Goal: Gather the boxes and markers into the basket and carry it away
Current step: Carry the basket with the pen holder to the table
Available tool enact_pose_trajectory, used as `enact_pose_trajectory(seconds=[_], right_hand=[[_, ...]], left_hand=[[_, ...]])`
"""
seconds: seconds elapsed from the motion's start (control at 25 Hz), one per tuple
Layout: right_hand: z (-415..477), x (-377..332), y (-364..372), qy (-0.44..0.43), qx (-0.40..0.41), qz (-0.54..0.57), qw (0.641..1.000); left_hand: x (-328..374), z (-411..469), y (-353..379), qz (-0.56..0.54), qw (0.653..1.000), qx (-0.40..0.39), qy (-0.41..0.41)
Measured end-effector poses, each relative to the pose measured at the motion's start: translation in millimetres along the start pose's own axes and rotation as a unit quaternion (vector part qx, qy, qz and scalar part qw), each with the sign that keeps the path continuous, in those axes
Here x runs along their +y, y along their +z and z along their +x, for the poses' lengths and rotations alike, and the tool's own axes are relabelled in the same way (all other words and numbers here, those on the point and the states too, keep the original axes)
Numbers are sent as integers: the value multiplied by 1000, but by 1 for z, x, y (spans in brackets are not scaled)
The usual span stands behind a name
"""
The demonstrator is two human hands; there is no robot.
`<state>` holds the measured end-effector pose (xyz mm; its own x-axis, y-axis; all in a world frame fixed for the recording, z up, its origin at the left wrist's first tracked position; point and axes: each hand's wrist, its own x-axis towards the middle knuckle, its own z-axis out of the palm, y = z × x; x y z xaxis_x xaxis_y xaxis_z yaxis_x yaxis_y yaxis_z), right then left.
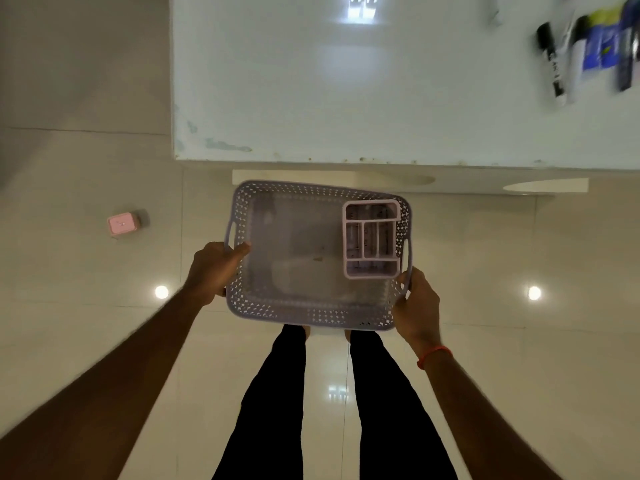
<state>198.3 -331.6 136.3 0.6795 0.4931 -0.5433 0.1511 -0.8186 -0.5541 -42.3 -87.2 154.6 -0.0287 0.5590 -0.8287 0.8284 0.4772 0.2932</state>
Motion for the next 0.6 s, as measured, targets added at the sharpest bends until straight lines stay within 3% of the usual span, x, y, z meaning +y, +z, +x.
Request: enact_pose_trajectory(seconds=[0.28,0.6], right_hand=[[-25,-50,-44,-33,36,69,996],[36,-109,-63,-99,53,84,990]], left_hand=[[31,-26,-42,20,996,7,84],[100,-8,-68,10,984,34,175]])
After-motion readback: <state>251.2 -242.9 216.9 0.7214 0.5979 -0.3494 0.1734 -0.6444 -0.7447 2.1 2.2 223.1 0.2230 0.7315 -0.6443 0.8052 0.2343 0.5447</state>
